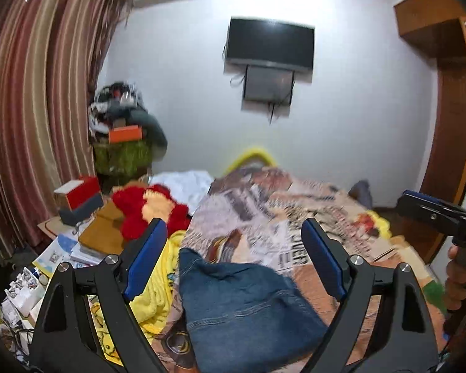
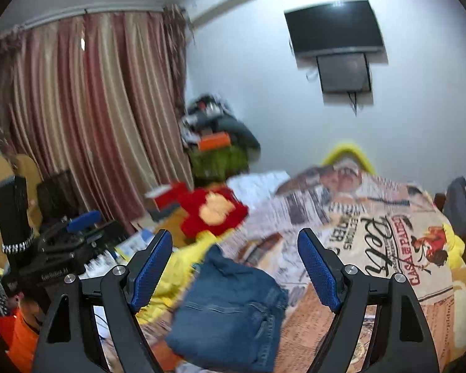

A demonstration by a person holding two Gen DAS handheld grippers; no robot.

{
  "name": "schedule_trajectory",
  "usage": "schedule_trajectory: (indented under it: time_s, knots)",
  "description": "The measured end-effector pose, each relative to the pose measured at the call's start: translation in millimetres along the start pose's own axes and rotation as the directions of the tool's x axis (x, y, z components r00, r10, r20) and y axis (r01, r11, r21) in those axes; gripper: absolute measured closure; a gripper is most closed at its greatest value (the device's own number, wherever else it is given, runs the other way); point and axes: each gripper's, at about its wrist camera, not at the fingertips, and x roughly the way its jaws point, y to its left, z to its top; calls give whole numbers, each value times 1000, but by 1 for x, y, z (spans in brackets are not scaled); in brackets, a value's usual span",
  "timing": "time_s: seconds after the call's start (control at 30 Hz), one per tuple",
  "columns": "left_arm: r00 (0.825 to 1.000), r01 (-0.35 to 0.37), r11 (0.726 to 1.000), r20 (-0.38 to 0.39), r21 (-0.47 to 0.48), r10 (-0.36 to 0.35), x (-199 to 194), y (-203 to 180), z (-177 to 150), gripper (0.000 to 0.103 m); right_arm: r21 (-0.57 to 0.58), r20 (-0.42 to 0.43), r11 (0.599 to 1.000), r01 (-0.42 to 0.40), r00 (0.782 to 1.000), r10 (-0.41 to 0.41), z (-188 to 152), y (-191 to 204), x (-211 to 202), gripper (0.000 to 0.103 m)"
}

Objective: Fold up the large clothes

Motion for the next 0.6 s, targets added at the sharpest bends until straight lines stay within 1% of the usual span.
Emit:
schedule_trajectory:
  time_s: [0.07,0.13,0.27,0.4,0.5,0.6]
  knots:
    - [1000,1,1000,32,-1,-1,-20,-6,-2,14,-6,36,1000,-4,999,4,-2,11,-23,22]
    - [998,3,1000,63,8,-3,-41,-13,-5,14,-14,69,1000,9,998,-8,-8,22,-43,22]
    - [995,-1,1000,104,10,0,-72,-24,-14,14,-26,101,999,39,994,-36,-24,40,-76,22]
    - [990,-40,999,135,30,35,-94,-34,-24,14,-36,109,996,80,991,-76,-41,54,-94,22]
    - [989,-63,997,135,36,57,-104,-39,-32,13,-52,105,993,109,989,-103,-50,64,-103,21]
    - [992,-60,998,114,27,57,-105,-38,-38,8,-70,103,988,139,986,-132,-57,72,-109,20]
